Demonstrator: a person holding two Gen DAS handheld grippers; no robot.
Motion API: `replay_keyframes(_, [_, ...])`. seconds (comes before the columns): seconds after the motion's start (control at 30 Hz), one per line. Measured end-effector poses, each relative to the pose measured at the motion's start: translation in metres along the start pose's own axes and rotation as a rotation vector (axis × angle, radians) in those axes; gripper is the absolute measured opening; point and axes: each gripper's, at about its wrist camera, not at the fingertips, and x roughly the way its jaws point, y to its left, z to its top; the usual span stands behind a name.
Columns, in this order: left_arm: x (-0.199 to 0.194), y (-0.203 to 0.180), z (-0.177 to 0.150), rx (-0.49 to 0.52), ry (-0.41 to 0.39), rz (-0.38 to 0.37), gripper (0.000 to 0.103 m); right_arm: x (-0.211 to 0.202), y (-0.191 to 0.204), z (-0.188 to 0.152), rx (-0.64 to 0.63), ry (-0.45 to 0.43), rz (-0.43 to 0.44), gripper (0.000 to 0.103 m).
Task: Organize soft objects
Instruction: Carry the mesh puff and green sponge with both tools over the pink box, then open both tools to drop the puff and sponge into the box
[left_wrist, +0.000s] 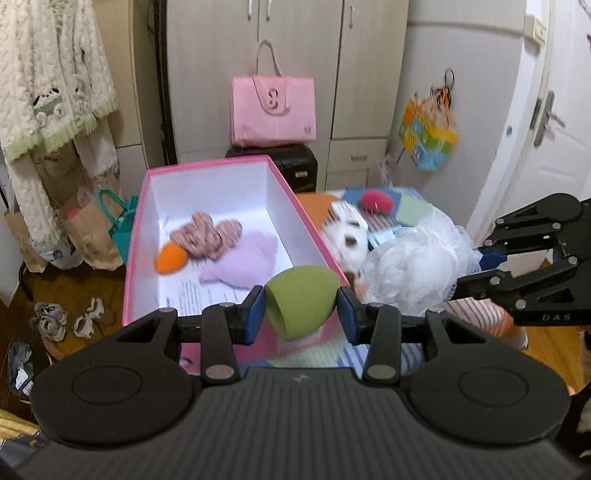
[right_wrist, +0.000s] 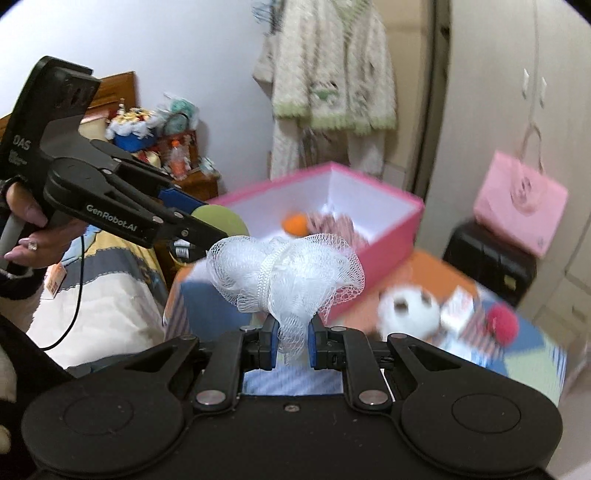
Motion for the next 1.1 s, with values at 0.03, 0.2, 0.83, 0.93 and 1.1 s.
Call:
replay_keyframes(0.03, [0.001,0.004,0.005,0.002,-0.007,-0.003,0.041,0.004,0.0,0.006,-0.01,-0.008,0.005,0.019])
replay_keyframes(0.2, [0.02,0.021,0.022,0.01,-0.017,0.036,0.042,0.039,-0.012,0.032,0.014,-0.012,0.018,0.019])
replay_keyframes(0.83, [0.142,0.085,0.058,-0.001,0.129,0.205,0.043,0.193,-0.038,0.088,-0.165,0.291,0.008,0.019])
replay_keyframes(0.93, [0.15,0.09,0.058,-0.013,0.15,0.197,0.043,0.201,-0.031,0.087,-0.198,0.318,0.053,0.019])
replay_keyframes(1.1, [0.158,0.096,0.056,-0.03,0.167,0.206,0.044,0.216,-0.022,0.085,-0.221,0.333,0.085,0.021])
